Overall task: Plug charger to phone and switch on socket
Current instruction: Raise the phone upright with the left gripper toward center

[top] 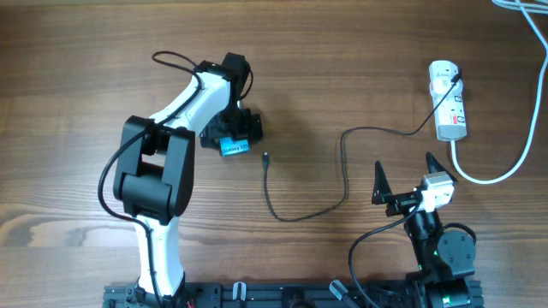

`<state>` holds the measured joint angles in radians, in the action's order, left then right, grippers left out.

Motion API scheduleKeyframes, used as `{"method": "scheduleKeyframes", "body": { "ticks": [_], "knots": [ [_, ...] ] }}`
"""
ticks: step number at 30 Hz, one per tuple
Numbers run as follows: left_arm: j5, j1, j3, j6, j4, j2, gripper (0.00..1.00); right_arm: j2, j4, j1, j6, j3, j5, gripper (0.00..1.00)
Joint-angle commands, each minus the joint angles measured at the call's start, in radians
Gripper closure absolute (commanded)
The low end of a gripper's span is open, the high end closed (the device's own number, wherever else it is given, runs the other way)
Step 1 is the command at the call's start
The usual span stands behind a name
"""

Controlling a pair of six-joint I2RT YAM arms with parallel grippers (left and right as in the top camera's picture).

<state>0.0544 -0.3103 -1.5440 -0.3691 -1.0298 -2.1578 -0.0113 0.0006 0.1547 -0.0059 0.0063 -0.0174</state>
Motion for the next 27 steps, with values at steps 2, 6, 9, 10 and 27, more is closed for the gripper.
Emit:
{"method": "scheduleKeyframes", "body": {
  "ticks": [2,6,9,10,27],
  "knots": [
    [-0.019,0.048,0.022,0.01,0.166,-0.04,0.0,0.009,0.006,0.004,-0.013,-0.002,0.018,0.0],
    [-0.014,0.08,0.022,-0.068,0.235,-0.04,0.0,0.009,0.006,0.004,-0.013,-0.002,0.018,0.0],
    [0.008,0.072,0.022,-0.07,0.189,-0.04,0.0,0.009,0.006,0.004,-0.013,-0.002,0.018,0.0],
    [0.007,0.066,0.022,-0.07,0.154,-0.04,0.0,0.009,0.006,0.004,-0.013,-0.002,0.018,0.0],
    [-0.048,0.014,0.028,-0.107,0.181,-0.04,0.02,0.009,0.006,0.004,-0.013,-0.002,0.018,0.0]
  ]
}}
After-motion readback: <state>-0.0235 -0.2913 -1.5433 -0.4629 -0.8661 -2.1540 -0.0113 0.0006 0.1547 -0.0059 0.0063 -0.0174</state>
